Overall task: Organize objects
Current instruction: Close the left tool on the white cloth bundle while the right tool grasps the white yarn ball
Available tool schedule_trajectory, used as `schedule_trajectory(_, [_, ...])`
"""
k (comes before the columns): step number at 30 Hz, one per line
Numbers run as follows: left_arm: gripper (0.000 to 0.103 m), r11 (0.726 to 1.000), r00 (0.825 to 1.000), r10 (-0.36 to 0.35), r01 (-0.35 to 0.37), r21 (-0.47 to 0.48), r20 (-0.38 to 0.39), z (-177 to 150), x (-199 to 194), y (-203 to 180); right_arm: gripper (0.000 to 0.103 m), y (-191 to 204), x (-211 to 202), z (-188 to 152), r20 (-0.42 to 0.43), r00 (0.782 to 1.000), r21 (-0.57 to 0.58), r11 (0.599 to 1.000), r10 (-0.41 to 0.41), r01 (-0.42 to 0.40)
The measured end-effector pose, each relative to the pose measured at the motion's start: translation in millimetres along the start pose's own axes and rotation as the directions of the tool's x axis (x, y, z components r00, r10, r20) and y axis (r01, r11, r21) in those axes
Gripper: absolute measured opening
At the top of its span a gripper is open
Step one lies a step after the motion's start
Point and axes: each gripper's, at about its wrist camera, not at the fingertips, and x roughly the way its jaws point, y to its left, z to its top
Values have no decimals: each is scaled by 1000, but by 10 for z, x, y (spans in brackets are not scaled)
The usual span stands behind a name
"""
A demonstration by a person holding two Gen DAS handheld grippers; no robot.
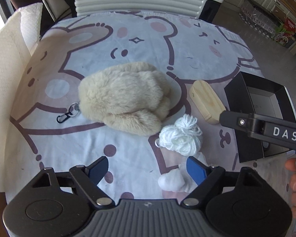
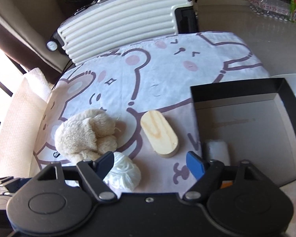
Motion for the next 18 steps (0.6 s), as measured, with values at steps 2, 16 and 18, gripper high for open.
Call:
schedule_trajectory(2, [81,1000,1000,-4,4,12,-21,-3,61,-29,77,39,63,3,-16,1000,-15,1000,17,-18])
schedule_trajectory(16, [76,995,975,-89,77,-66,-205,-79,445,-154,71,147,460,7,-143,984,-45,993,105,-112])
schedule_trajectory(18, [74,994,972,-85,67,-87,-217,-96,493,-150,68,160,509,0,-165,980,-51,991,113,-122])
